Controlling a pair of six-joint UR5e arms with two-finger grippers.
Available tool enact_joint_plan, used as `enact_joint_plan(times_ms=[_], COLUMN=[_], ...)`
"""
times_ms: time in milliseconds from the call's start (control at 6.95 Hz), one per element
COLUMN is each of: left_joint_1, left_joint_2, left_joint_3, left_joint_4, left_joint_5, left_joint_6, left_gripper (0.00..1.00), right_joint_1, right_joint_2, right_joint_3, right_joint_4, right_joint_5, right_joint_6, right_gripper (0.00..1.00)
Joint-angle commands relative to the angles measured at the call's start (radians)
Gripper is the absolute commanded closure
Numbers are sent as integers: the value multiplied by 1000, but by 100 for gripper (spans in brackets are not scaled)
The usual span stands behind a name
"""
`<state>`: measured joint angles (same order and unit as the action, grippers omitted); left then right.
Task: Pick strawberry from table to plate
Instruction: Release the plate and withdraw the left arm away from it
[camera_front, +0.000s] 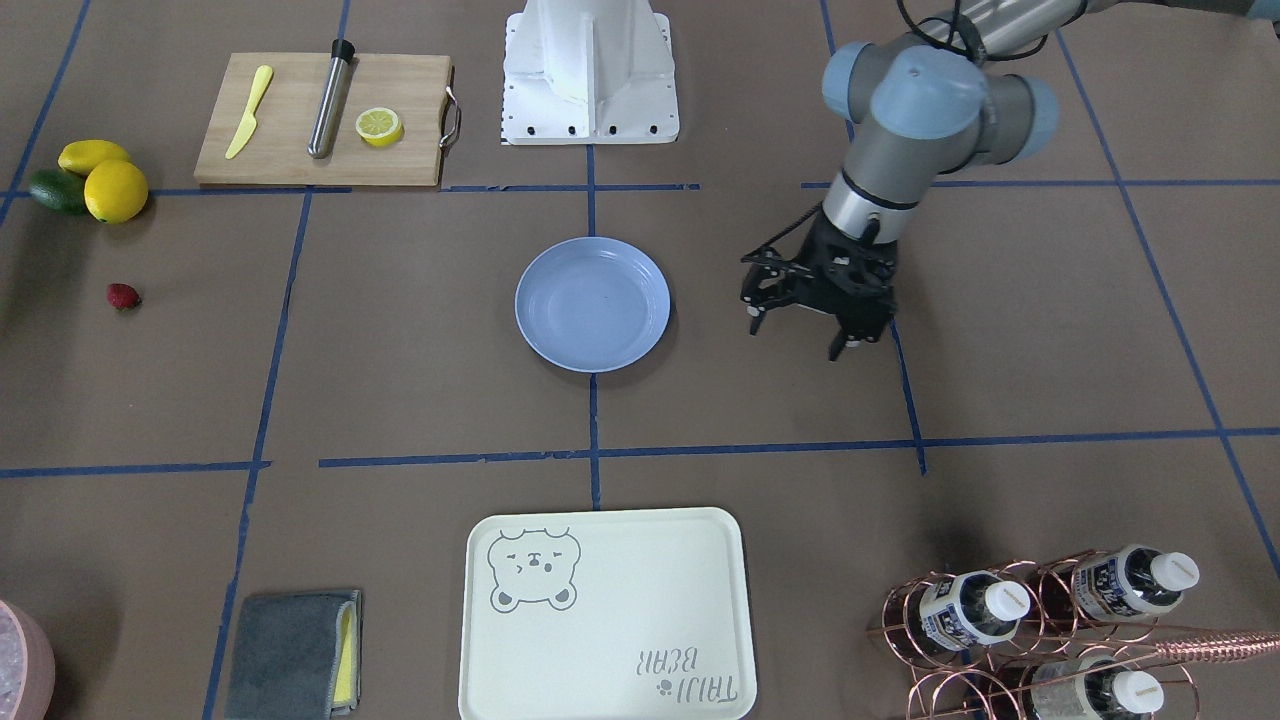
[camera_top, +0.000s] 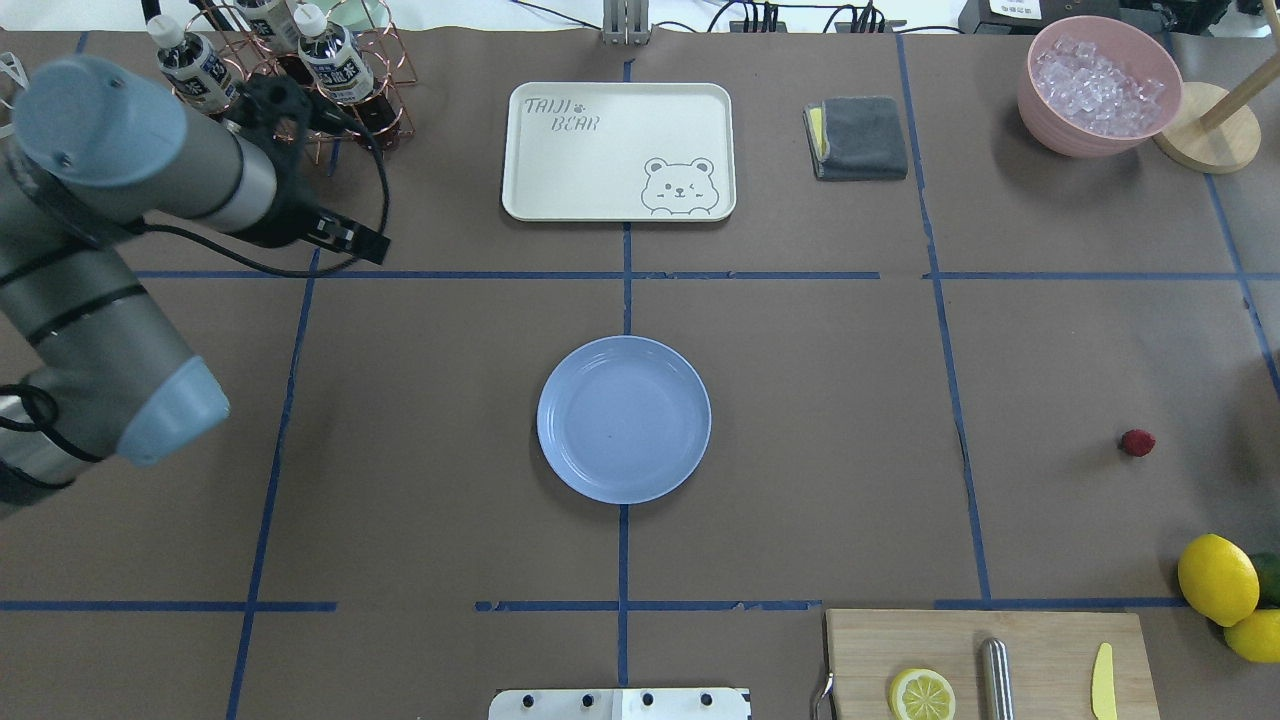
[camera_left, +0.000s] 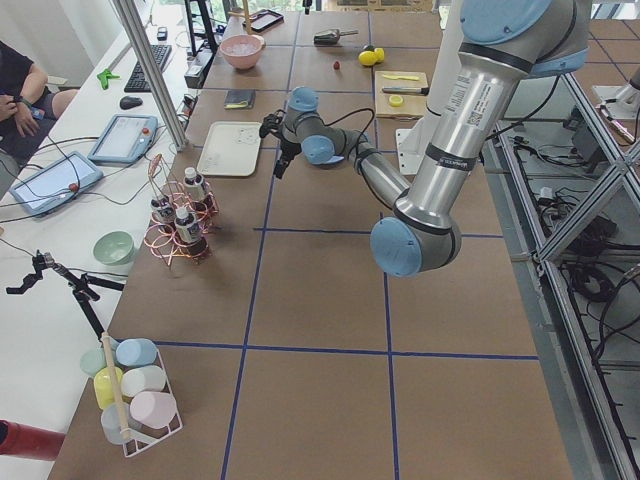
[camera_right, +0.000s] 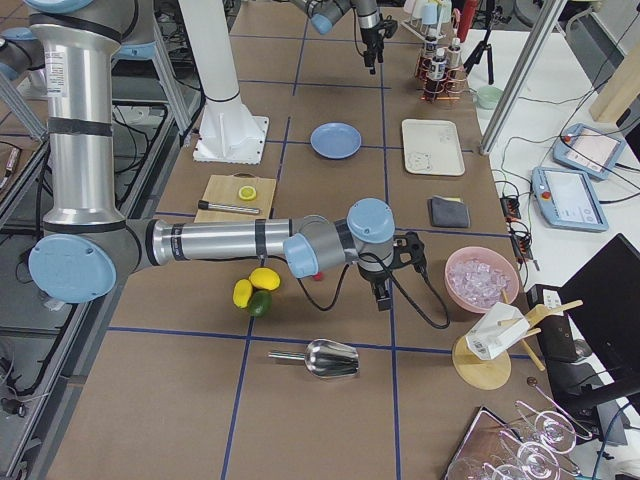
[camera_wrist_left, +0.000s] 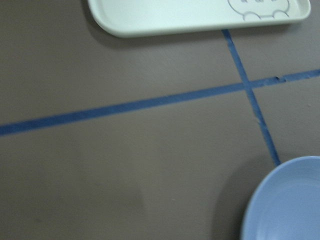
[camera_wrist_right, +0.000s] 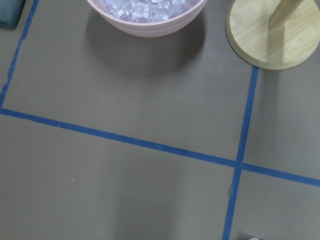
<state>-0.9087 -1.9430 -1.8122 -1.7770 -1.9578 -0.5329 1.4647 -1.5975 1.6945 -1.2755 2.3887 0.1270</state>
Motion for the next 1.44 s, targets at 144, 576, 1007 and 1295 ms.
enact_joint_plan(times_ms=[144,576,1007,1295], left_joint_1=[-486,-748,-792,-791], left_joint_2=[197,283,407,406], left_joint_3=[103,227,151,145], left_joint_4=[135,232,275,277], left_joint_5=[-389,-362,-362,-371], left_joint_6=[479,806,811,806], left_gripper=[0,0,0,0], right_joint_1=[-27,-49,-185,-371], right_joint_2=[-4,5,-1,-24], right_joint_3=[50,82,124,184], right_joint_4=[-1,1,1,2], right_joint_5=[1,-3,-49,-231], right_joint_6=[0,-4,112,358], right_gripper=[0,0,0,0])
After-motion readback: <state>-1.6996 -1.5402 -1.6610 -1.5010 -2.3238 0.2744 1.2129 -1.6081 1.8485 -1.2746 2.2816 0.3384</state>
